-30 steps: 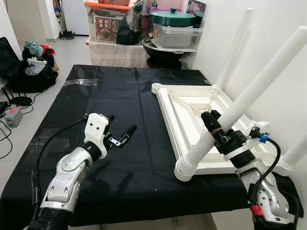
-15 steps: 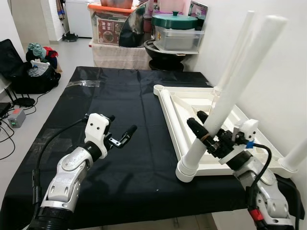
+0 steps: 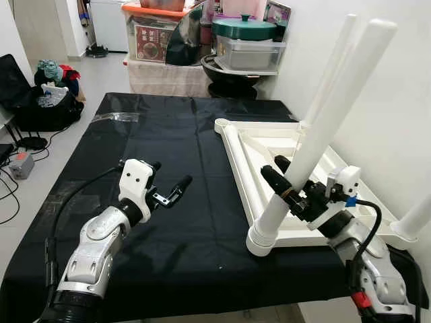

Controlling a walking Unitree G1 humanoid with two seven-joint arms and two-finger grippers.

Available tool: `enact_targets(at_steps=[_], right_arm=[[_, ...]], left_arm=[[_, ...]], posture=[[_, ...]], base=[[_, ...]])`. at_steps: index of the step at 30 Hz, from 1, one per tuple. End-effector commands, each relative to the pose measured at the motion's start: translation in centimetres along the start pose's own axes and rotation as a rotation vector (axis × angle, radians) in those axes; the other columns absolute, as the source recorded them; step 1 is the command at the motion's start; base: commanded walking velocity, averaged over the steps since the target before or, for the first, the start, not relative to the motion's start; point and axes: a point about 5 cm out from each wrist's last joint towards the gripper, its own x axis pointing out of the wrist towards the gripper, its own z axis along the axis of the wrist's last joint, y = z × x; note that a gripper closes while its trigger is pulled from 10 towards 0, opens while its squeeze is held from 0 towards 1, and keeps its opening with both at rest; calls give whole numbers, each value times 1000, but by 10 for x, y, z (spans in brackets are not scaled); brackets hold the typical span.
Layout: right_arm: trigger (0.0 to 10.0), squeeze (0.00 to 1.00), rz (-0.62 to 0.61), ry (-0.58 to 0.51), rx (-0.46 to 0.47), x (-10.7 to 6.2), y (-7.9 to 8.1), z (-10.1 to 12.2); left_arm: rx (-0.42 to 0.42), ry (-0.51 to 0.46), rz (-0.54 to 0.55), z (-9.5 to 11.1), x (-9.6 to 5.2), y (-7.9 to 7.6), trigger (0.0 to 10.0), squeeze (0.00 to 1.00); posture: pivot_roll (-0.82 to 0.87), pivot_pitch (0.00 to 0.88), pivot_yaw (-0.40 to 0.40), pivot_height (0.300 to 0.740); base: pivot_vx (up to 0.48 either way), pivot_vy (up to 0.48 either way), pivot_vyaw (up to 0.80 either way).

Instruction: Building children table

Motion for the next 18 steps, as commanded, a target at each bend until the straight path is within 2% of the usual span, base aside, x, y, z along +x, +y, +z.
enact_targets(at_steps=[1, 4, 5, 8, 14, 18], right_arm=[[10000, 0, -9, 101, 90, -7, -1, -21], [10000, 0, -5, 74, 132, -3, -3, -17], [10000, 0, -25, 44, 159, -1, -9, -14], [10000, 0, -18, 41, 156, 0, -9, -13], [10000, 0, 56, 70, 164, -1, 4, -18], [10000, 0, 54, 69, 165, -1, 5, -17]], left_arm=[[-16, 2, -3, -2, 0, -2, 10000, 0], [-15, 2, -3, -2, 0, -2, 10000, 0], [-13, 1, -1, -2, 0, -2, 10000, 0], [-12, 1, 3, -2, -1, 0, 10000, 0], [-10, 3, 6, -2, -3, 0, 10000, 0], [-10, 2, 6, -2, -3, 0, 10000, 0]], posture=[[54, 0, -100, 740], [56, 0, -101, 740], [63, 0, -106, 740], [63, 0, -106, 740], [66, 0, -107, 740], [66, 0, -106, 740]], base=[[0, 0, 0], [0, 0, 0], [0, 0, 0], [0, 0, 0], [0, 0, 0], [0, 0, 0]])
